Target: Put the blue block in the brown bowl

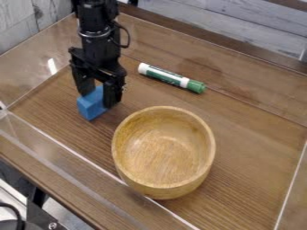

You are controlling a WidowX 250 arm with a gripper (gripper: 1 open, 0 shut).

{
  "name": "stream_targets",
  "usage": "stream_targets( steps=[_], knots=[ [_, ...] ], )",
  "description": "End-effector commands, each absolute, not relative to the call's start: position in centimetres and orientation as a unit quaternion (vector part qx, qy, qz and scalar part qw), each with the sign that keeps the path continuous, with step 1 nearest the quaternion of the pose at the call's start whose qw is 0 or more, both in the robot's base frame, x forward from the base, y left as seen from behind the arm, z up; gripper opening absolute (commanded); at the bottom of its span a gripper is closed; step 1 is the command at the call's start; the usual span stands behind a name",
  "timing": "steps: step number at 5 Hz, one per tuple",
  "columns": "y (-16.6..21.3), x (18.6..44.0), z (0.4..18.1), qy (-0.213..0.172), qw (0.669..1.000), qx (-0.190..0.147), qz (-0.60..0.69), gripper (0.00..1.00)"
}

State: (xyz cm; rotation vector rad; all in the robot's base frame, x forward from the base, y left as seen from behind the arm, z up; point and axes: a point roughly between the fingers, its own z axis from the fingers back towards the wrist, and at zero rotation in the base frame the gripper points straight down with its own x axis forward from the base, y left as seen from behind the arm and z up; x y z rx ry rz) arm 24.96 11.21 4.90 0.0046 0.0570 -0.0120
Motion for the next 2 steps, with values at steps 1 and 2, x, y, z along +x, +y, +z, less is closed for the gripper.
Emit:
stream_targets(
  steps=[1, 2],
  knots=[
    [11.52, 25.25, 5.04, 0.016, 1.000, 0.007, -0.002, 1.00],
    [11.51, 25.24, 4.53, 0.016, 1.000, 0.006, -0.001, 1.00]
  ],
)
